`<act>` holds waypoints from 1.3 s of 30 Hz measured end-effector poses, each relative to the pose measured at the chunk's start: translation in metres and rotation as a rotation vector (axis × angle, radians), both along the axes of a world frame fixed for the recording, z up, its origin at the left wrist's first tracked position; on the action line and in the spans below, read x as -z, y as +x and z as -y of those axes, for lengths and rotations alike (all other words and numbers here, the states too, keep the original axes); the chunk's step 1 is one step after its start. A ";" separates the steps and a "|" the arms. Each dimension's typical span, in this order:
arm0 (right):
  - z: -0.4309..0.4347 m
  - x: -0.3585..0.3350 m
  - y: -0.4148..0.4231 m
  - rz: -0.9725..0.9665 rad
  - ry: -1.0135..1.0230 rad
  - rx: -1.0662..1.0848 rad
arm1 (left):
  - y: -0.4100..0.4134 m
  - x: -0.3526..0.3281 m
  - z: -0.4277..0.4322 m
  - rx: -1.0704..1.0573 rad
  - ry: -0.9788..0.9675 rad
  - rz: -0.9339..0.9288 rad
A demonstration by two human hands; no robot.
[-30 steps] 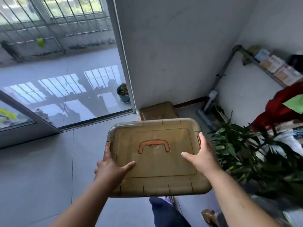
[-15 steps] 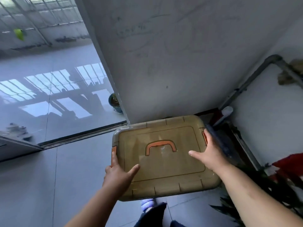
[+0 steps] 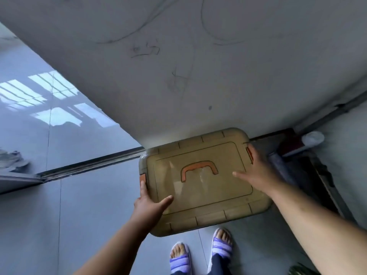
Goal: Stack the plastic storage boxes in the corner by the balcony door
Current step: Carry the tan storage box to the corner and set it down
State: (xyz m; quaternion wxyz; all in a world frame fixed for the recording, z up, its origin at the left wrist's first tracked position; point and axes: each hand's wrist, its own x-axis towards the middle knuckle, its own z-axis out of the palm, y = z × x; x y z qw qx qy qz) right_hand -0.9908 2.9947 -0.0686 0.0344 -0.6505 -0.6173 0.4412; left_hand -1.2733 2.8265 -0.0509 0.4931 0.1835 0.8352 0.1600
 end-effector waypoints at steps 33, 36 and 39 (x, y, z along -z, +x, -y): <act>-0.051 0.091 -0.004 0.066 -0.108 0.042 | 0.013 0.078 -0.041 -0.005 -0.013 0.101; -0.050 0.094 -0.001 0.056 -0.132 0.035 | 0.014 0.081 -0.040 0.008 -0.011 0.102; -0.050 0.099 -0.001 0.059 -0.131 0.040 | 0.014 0.085 -0.043 -0.007 0.003 0.101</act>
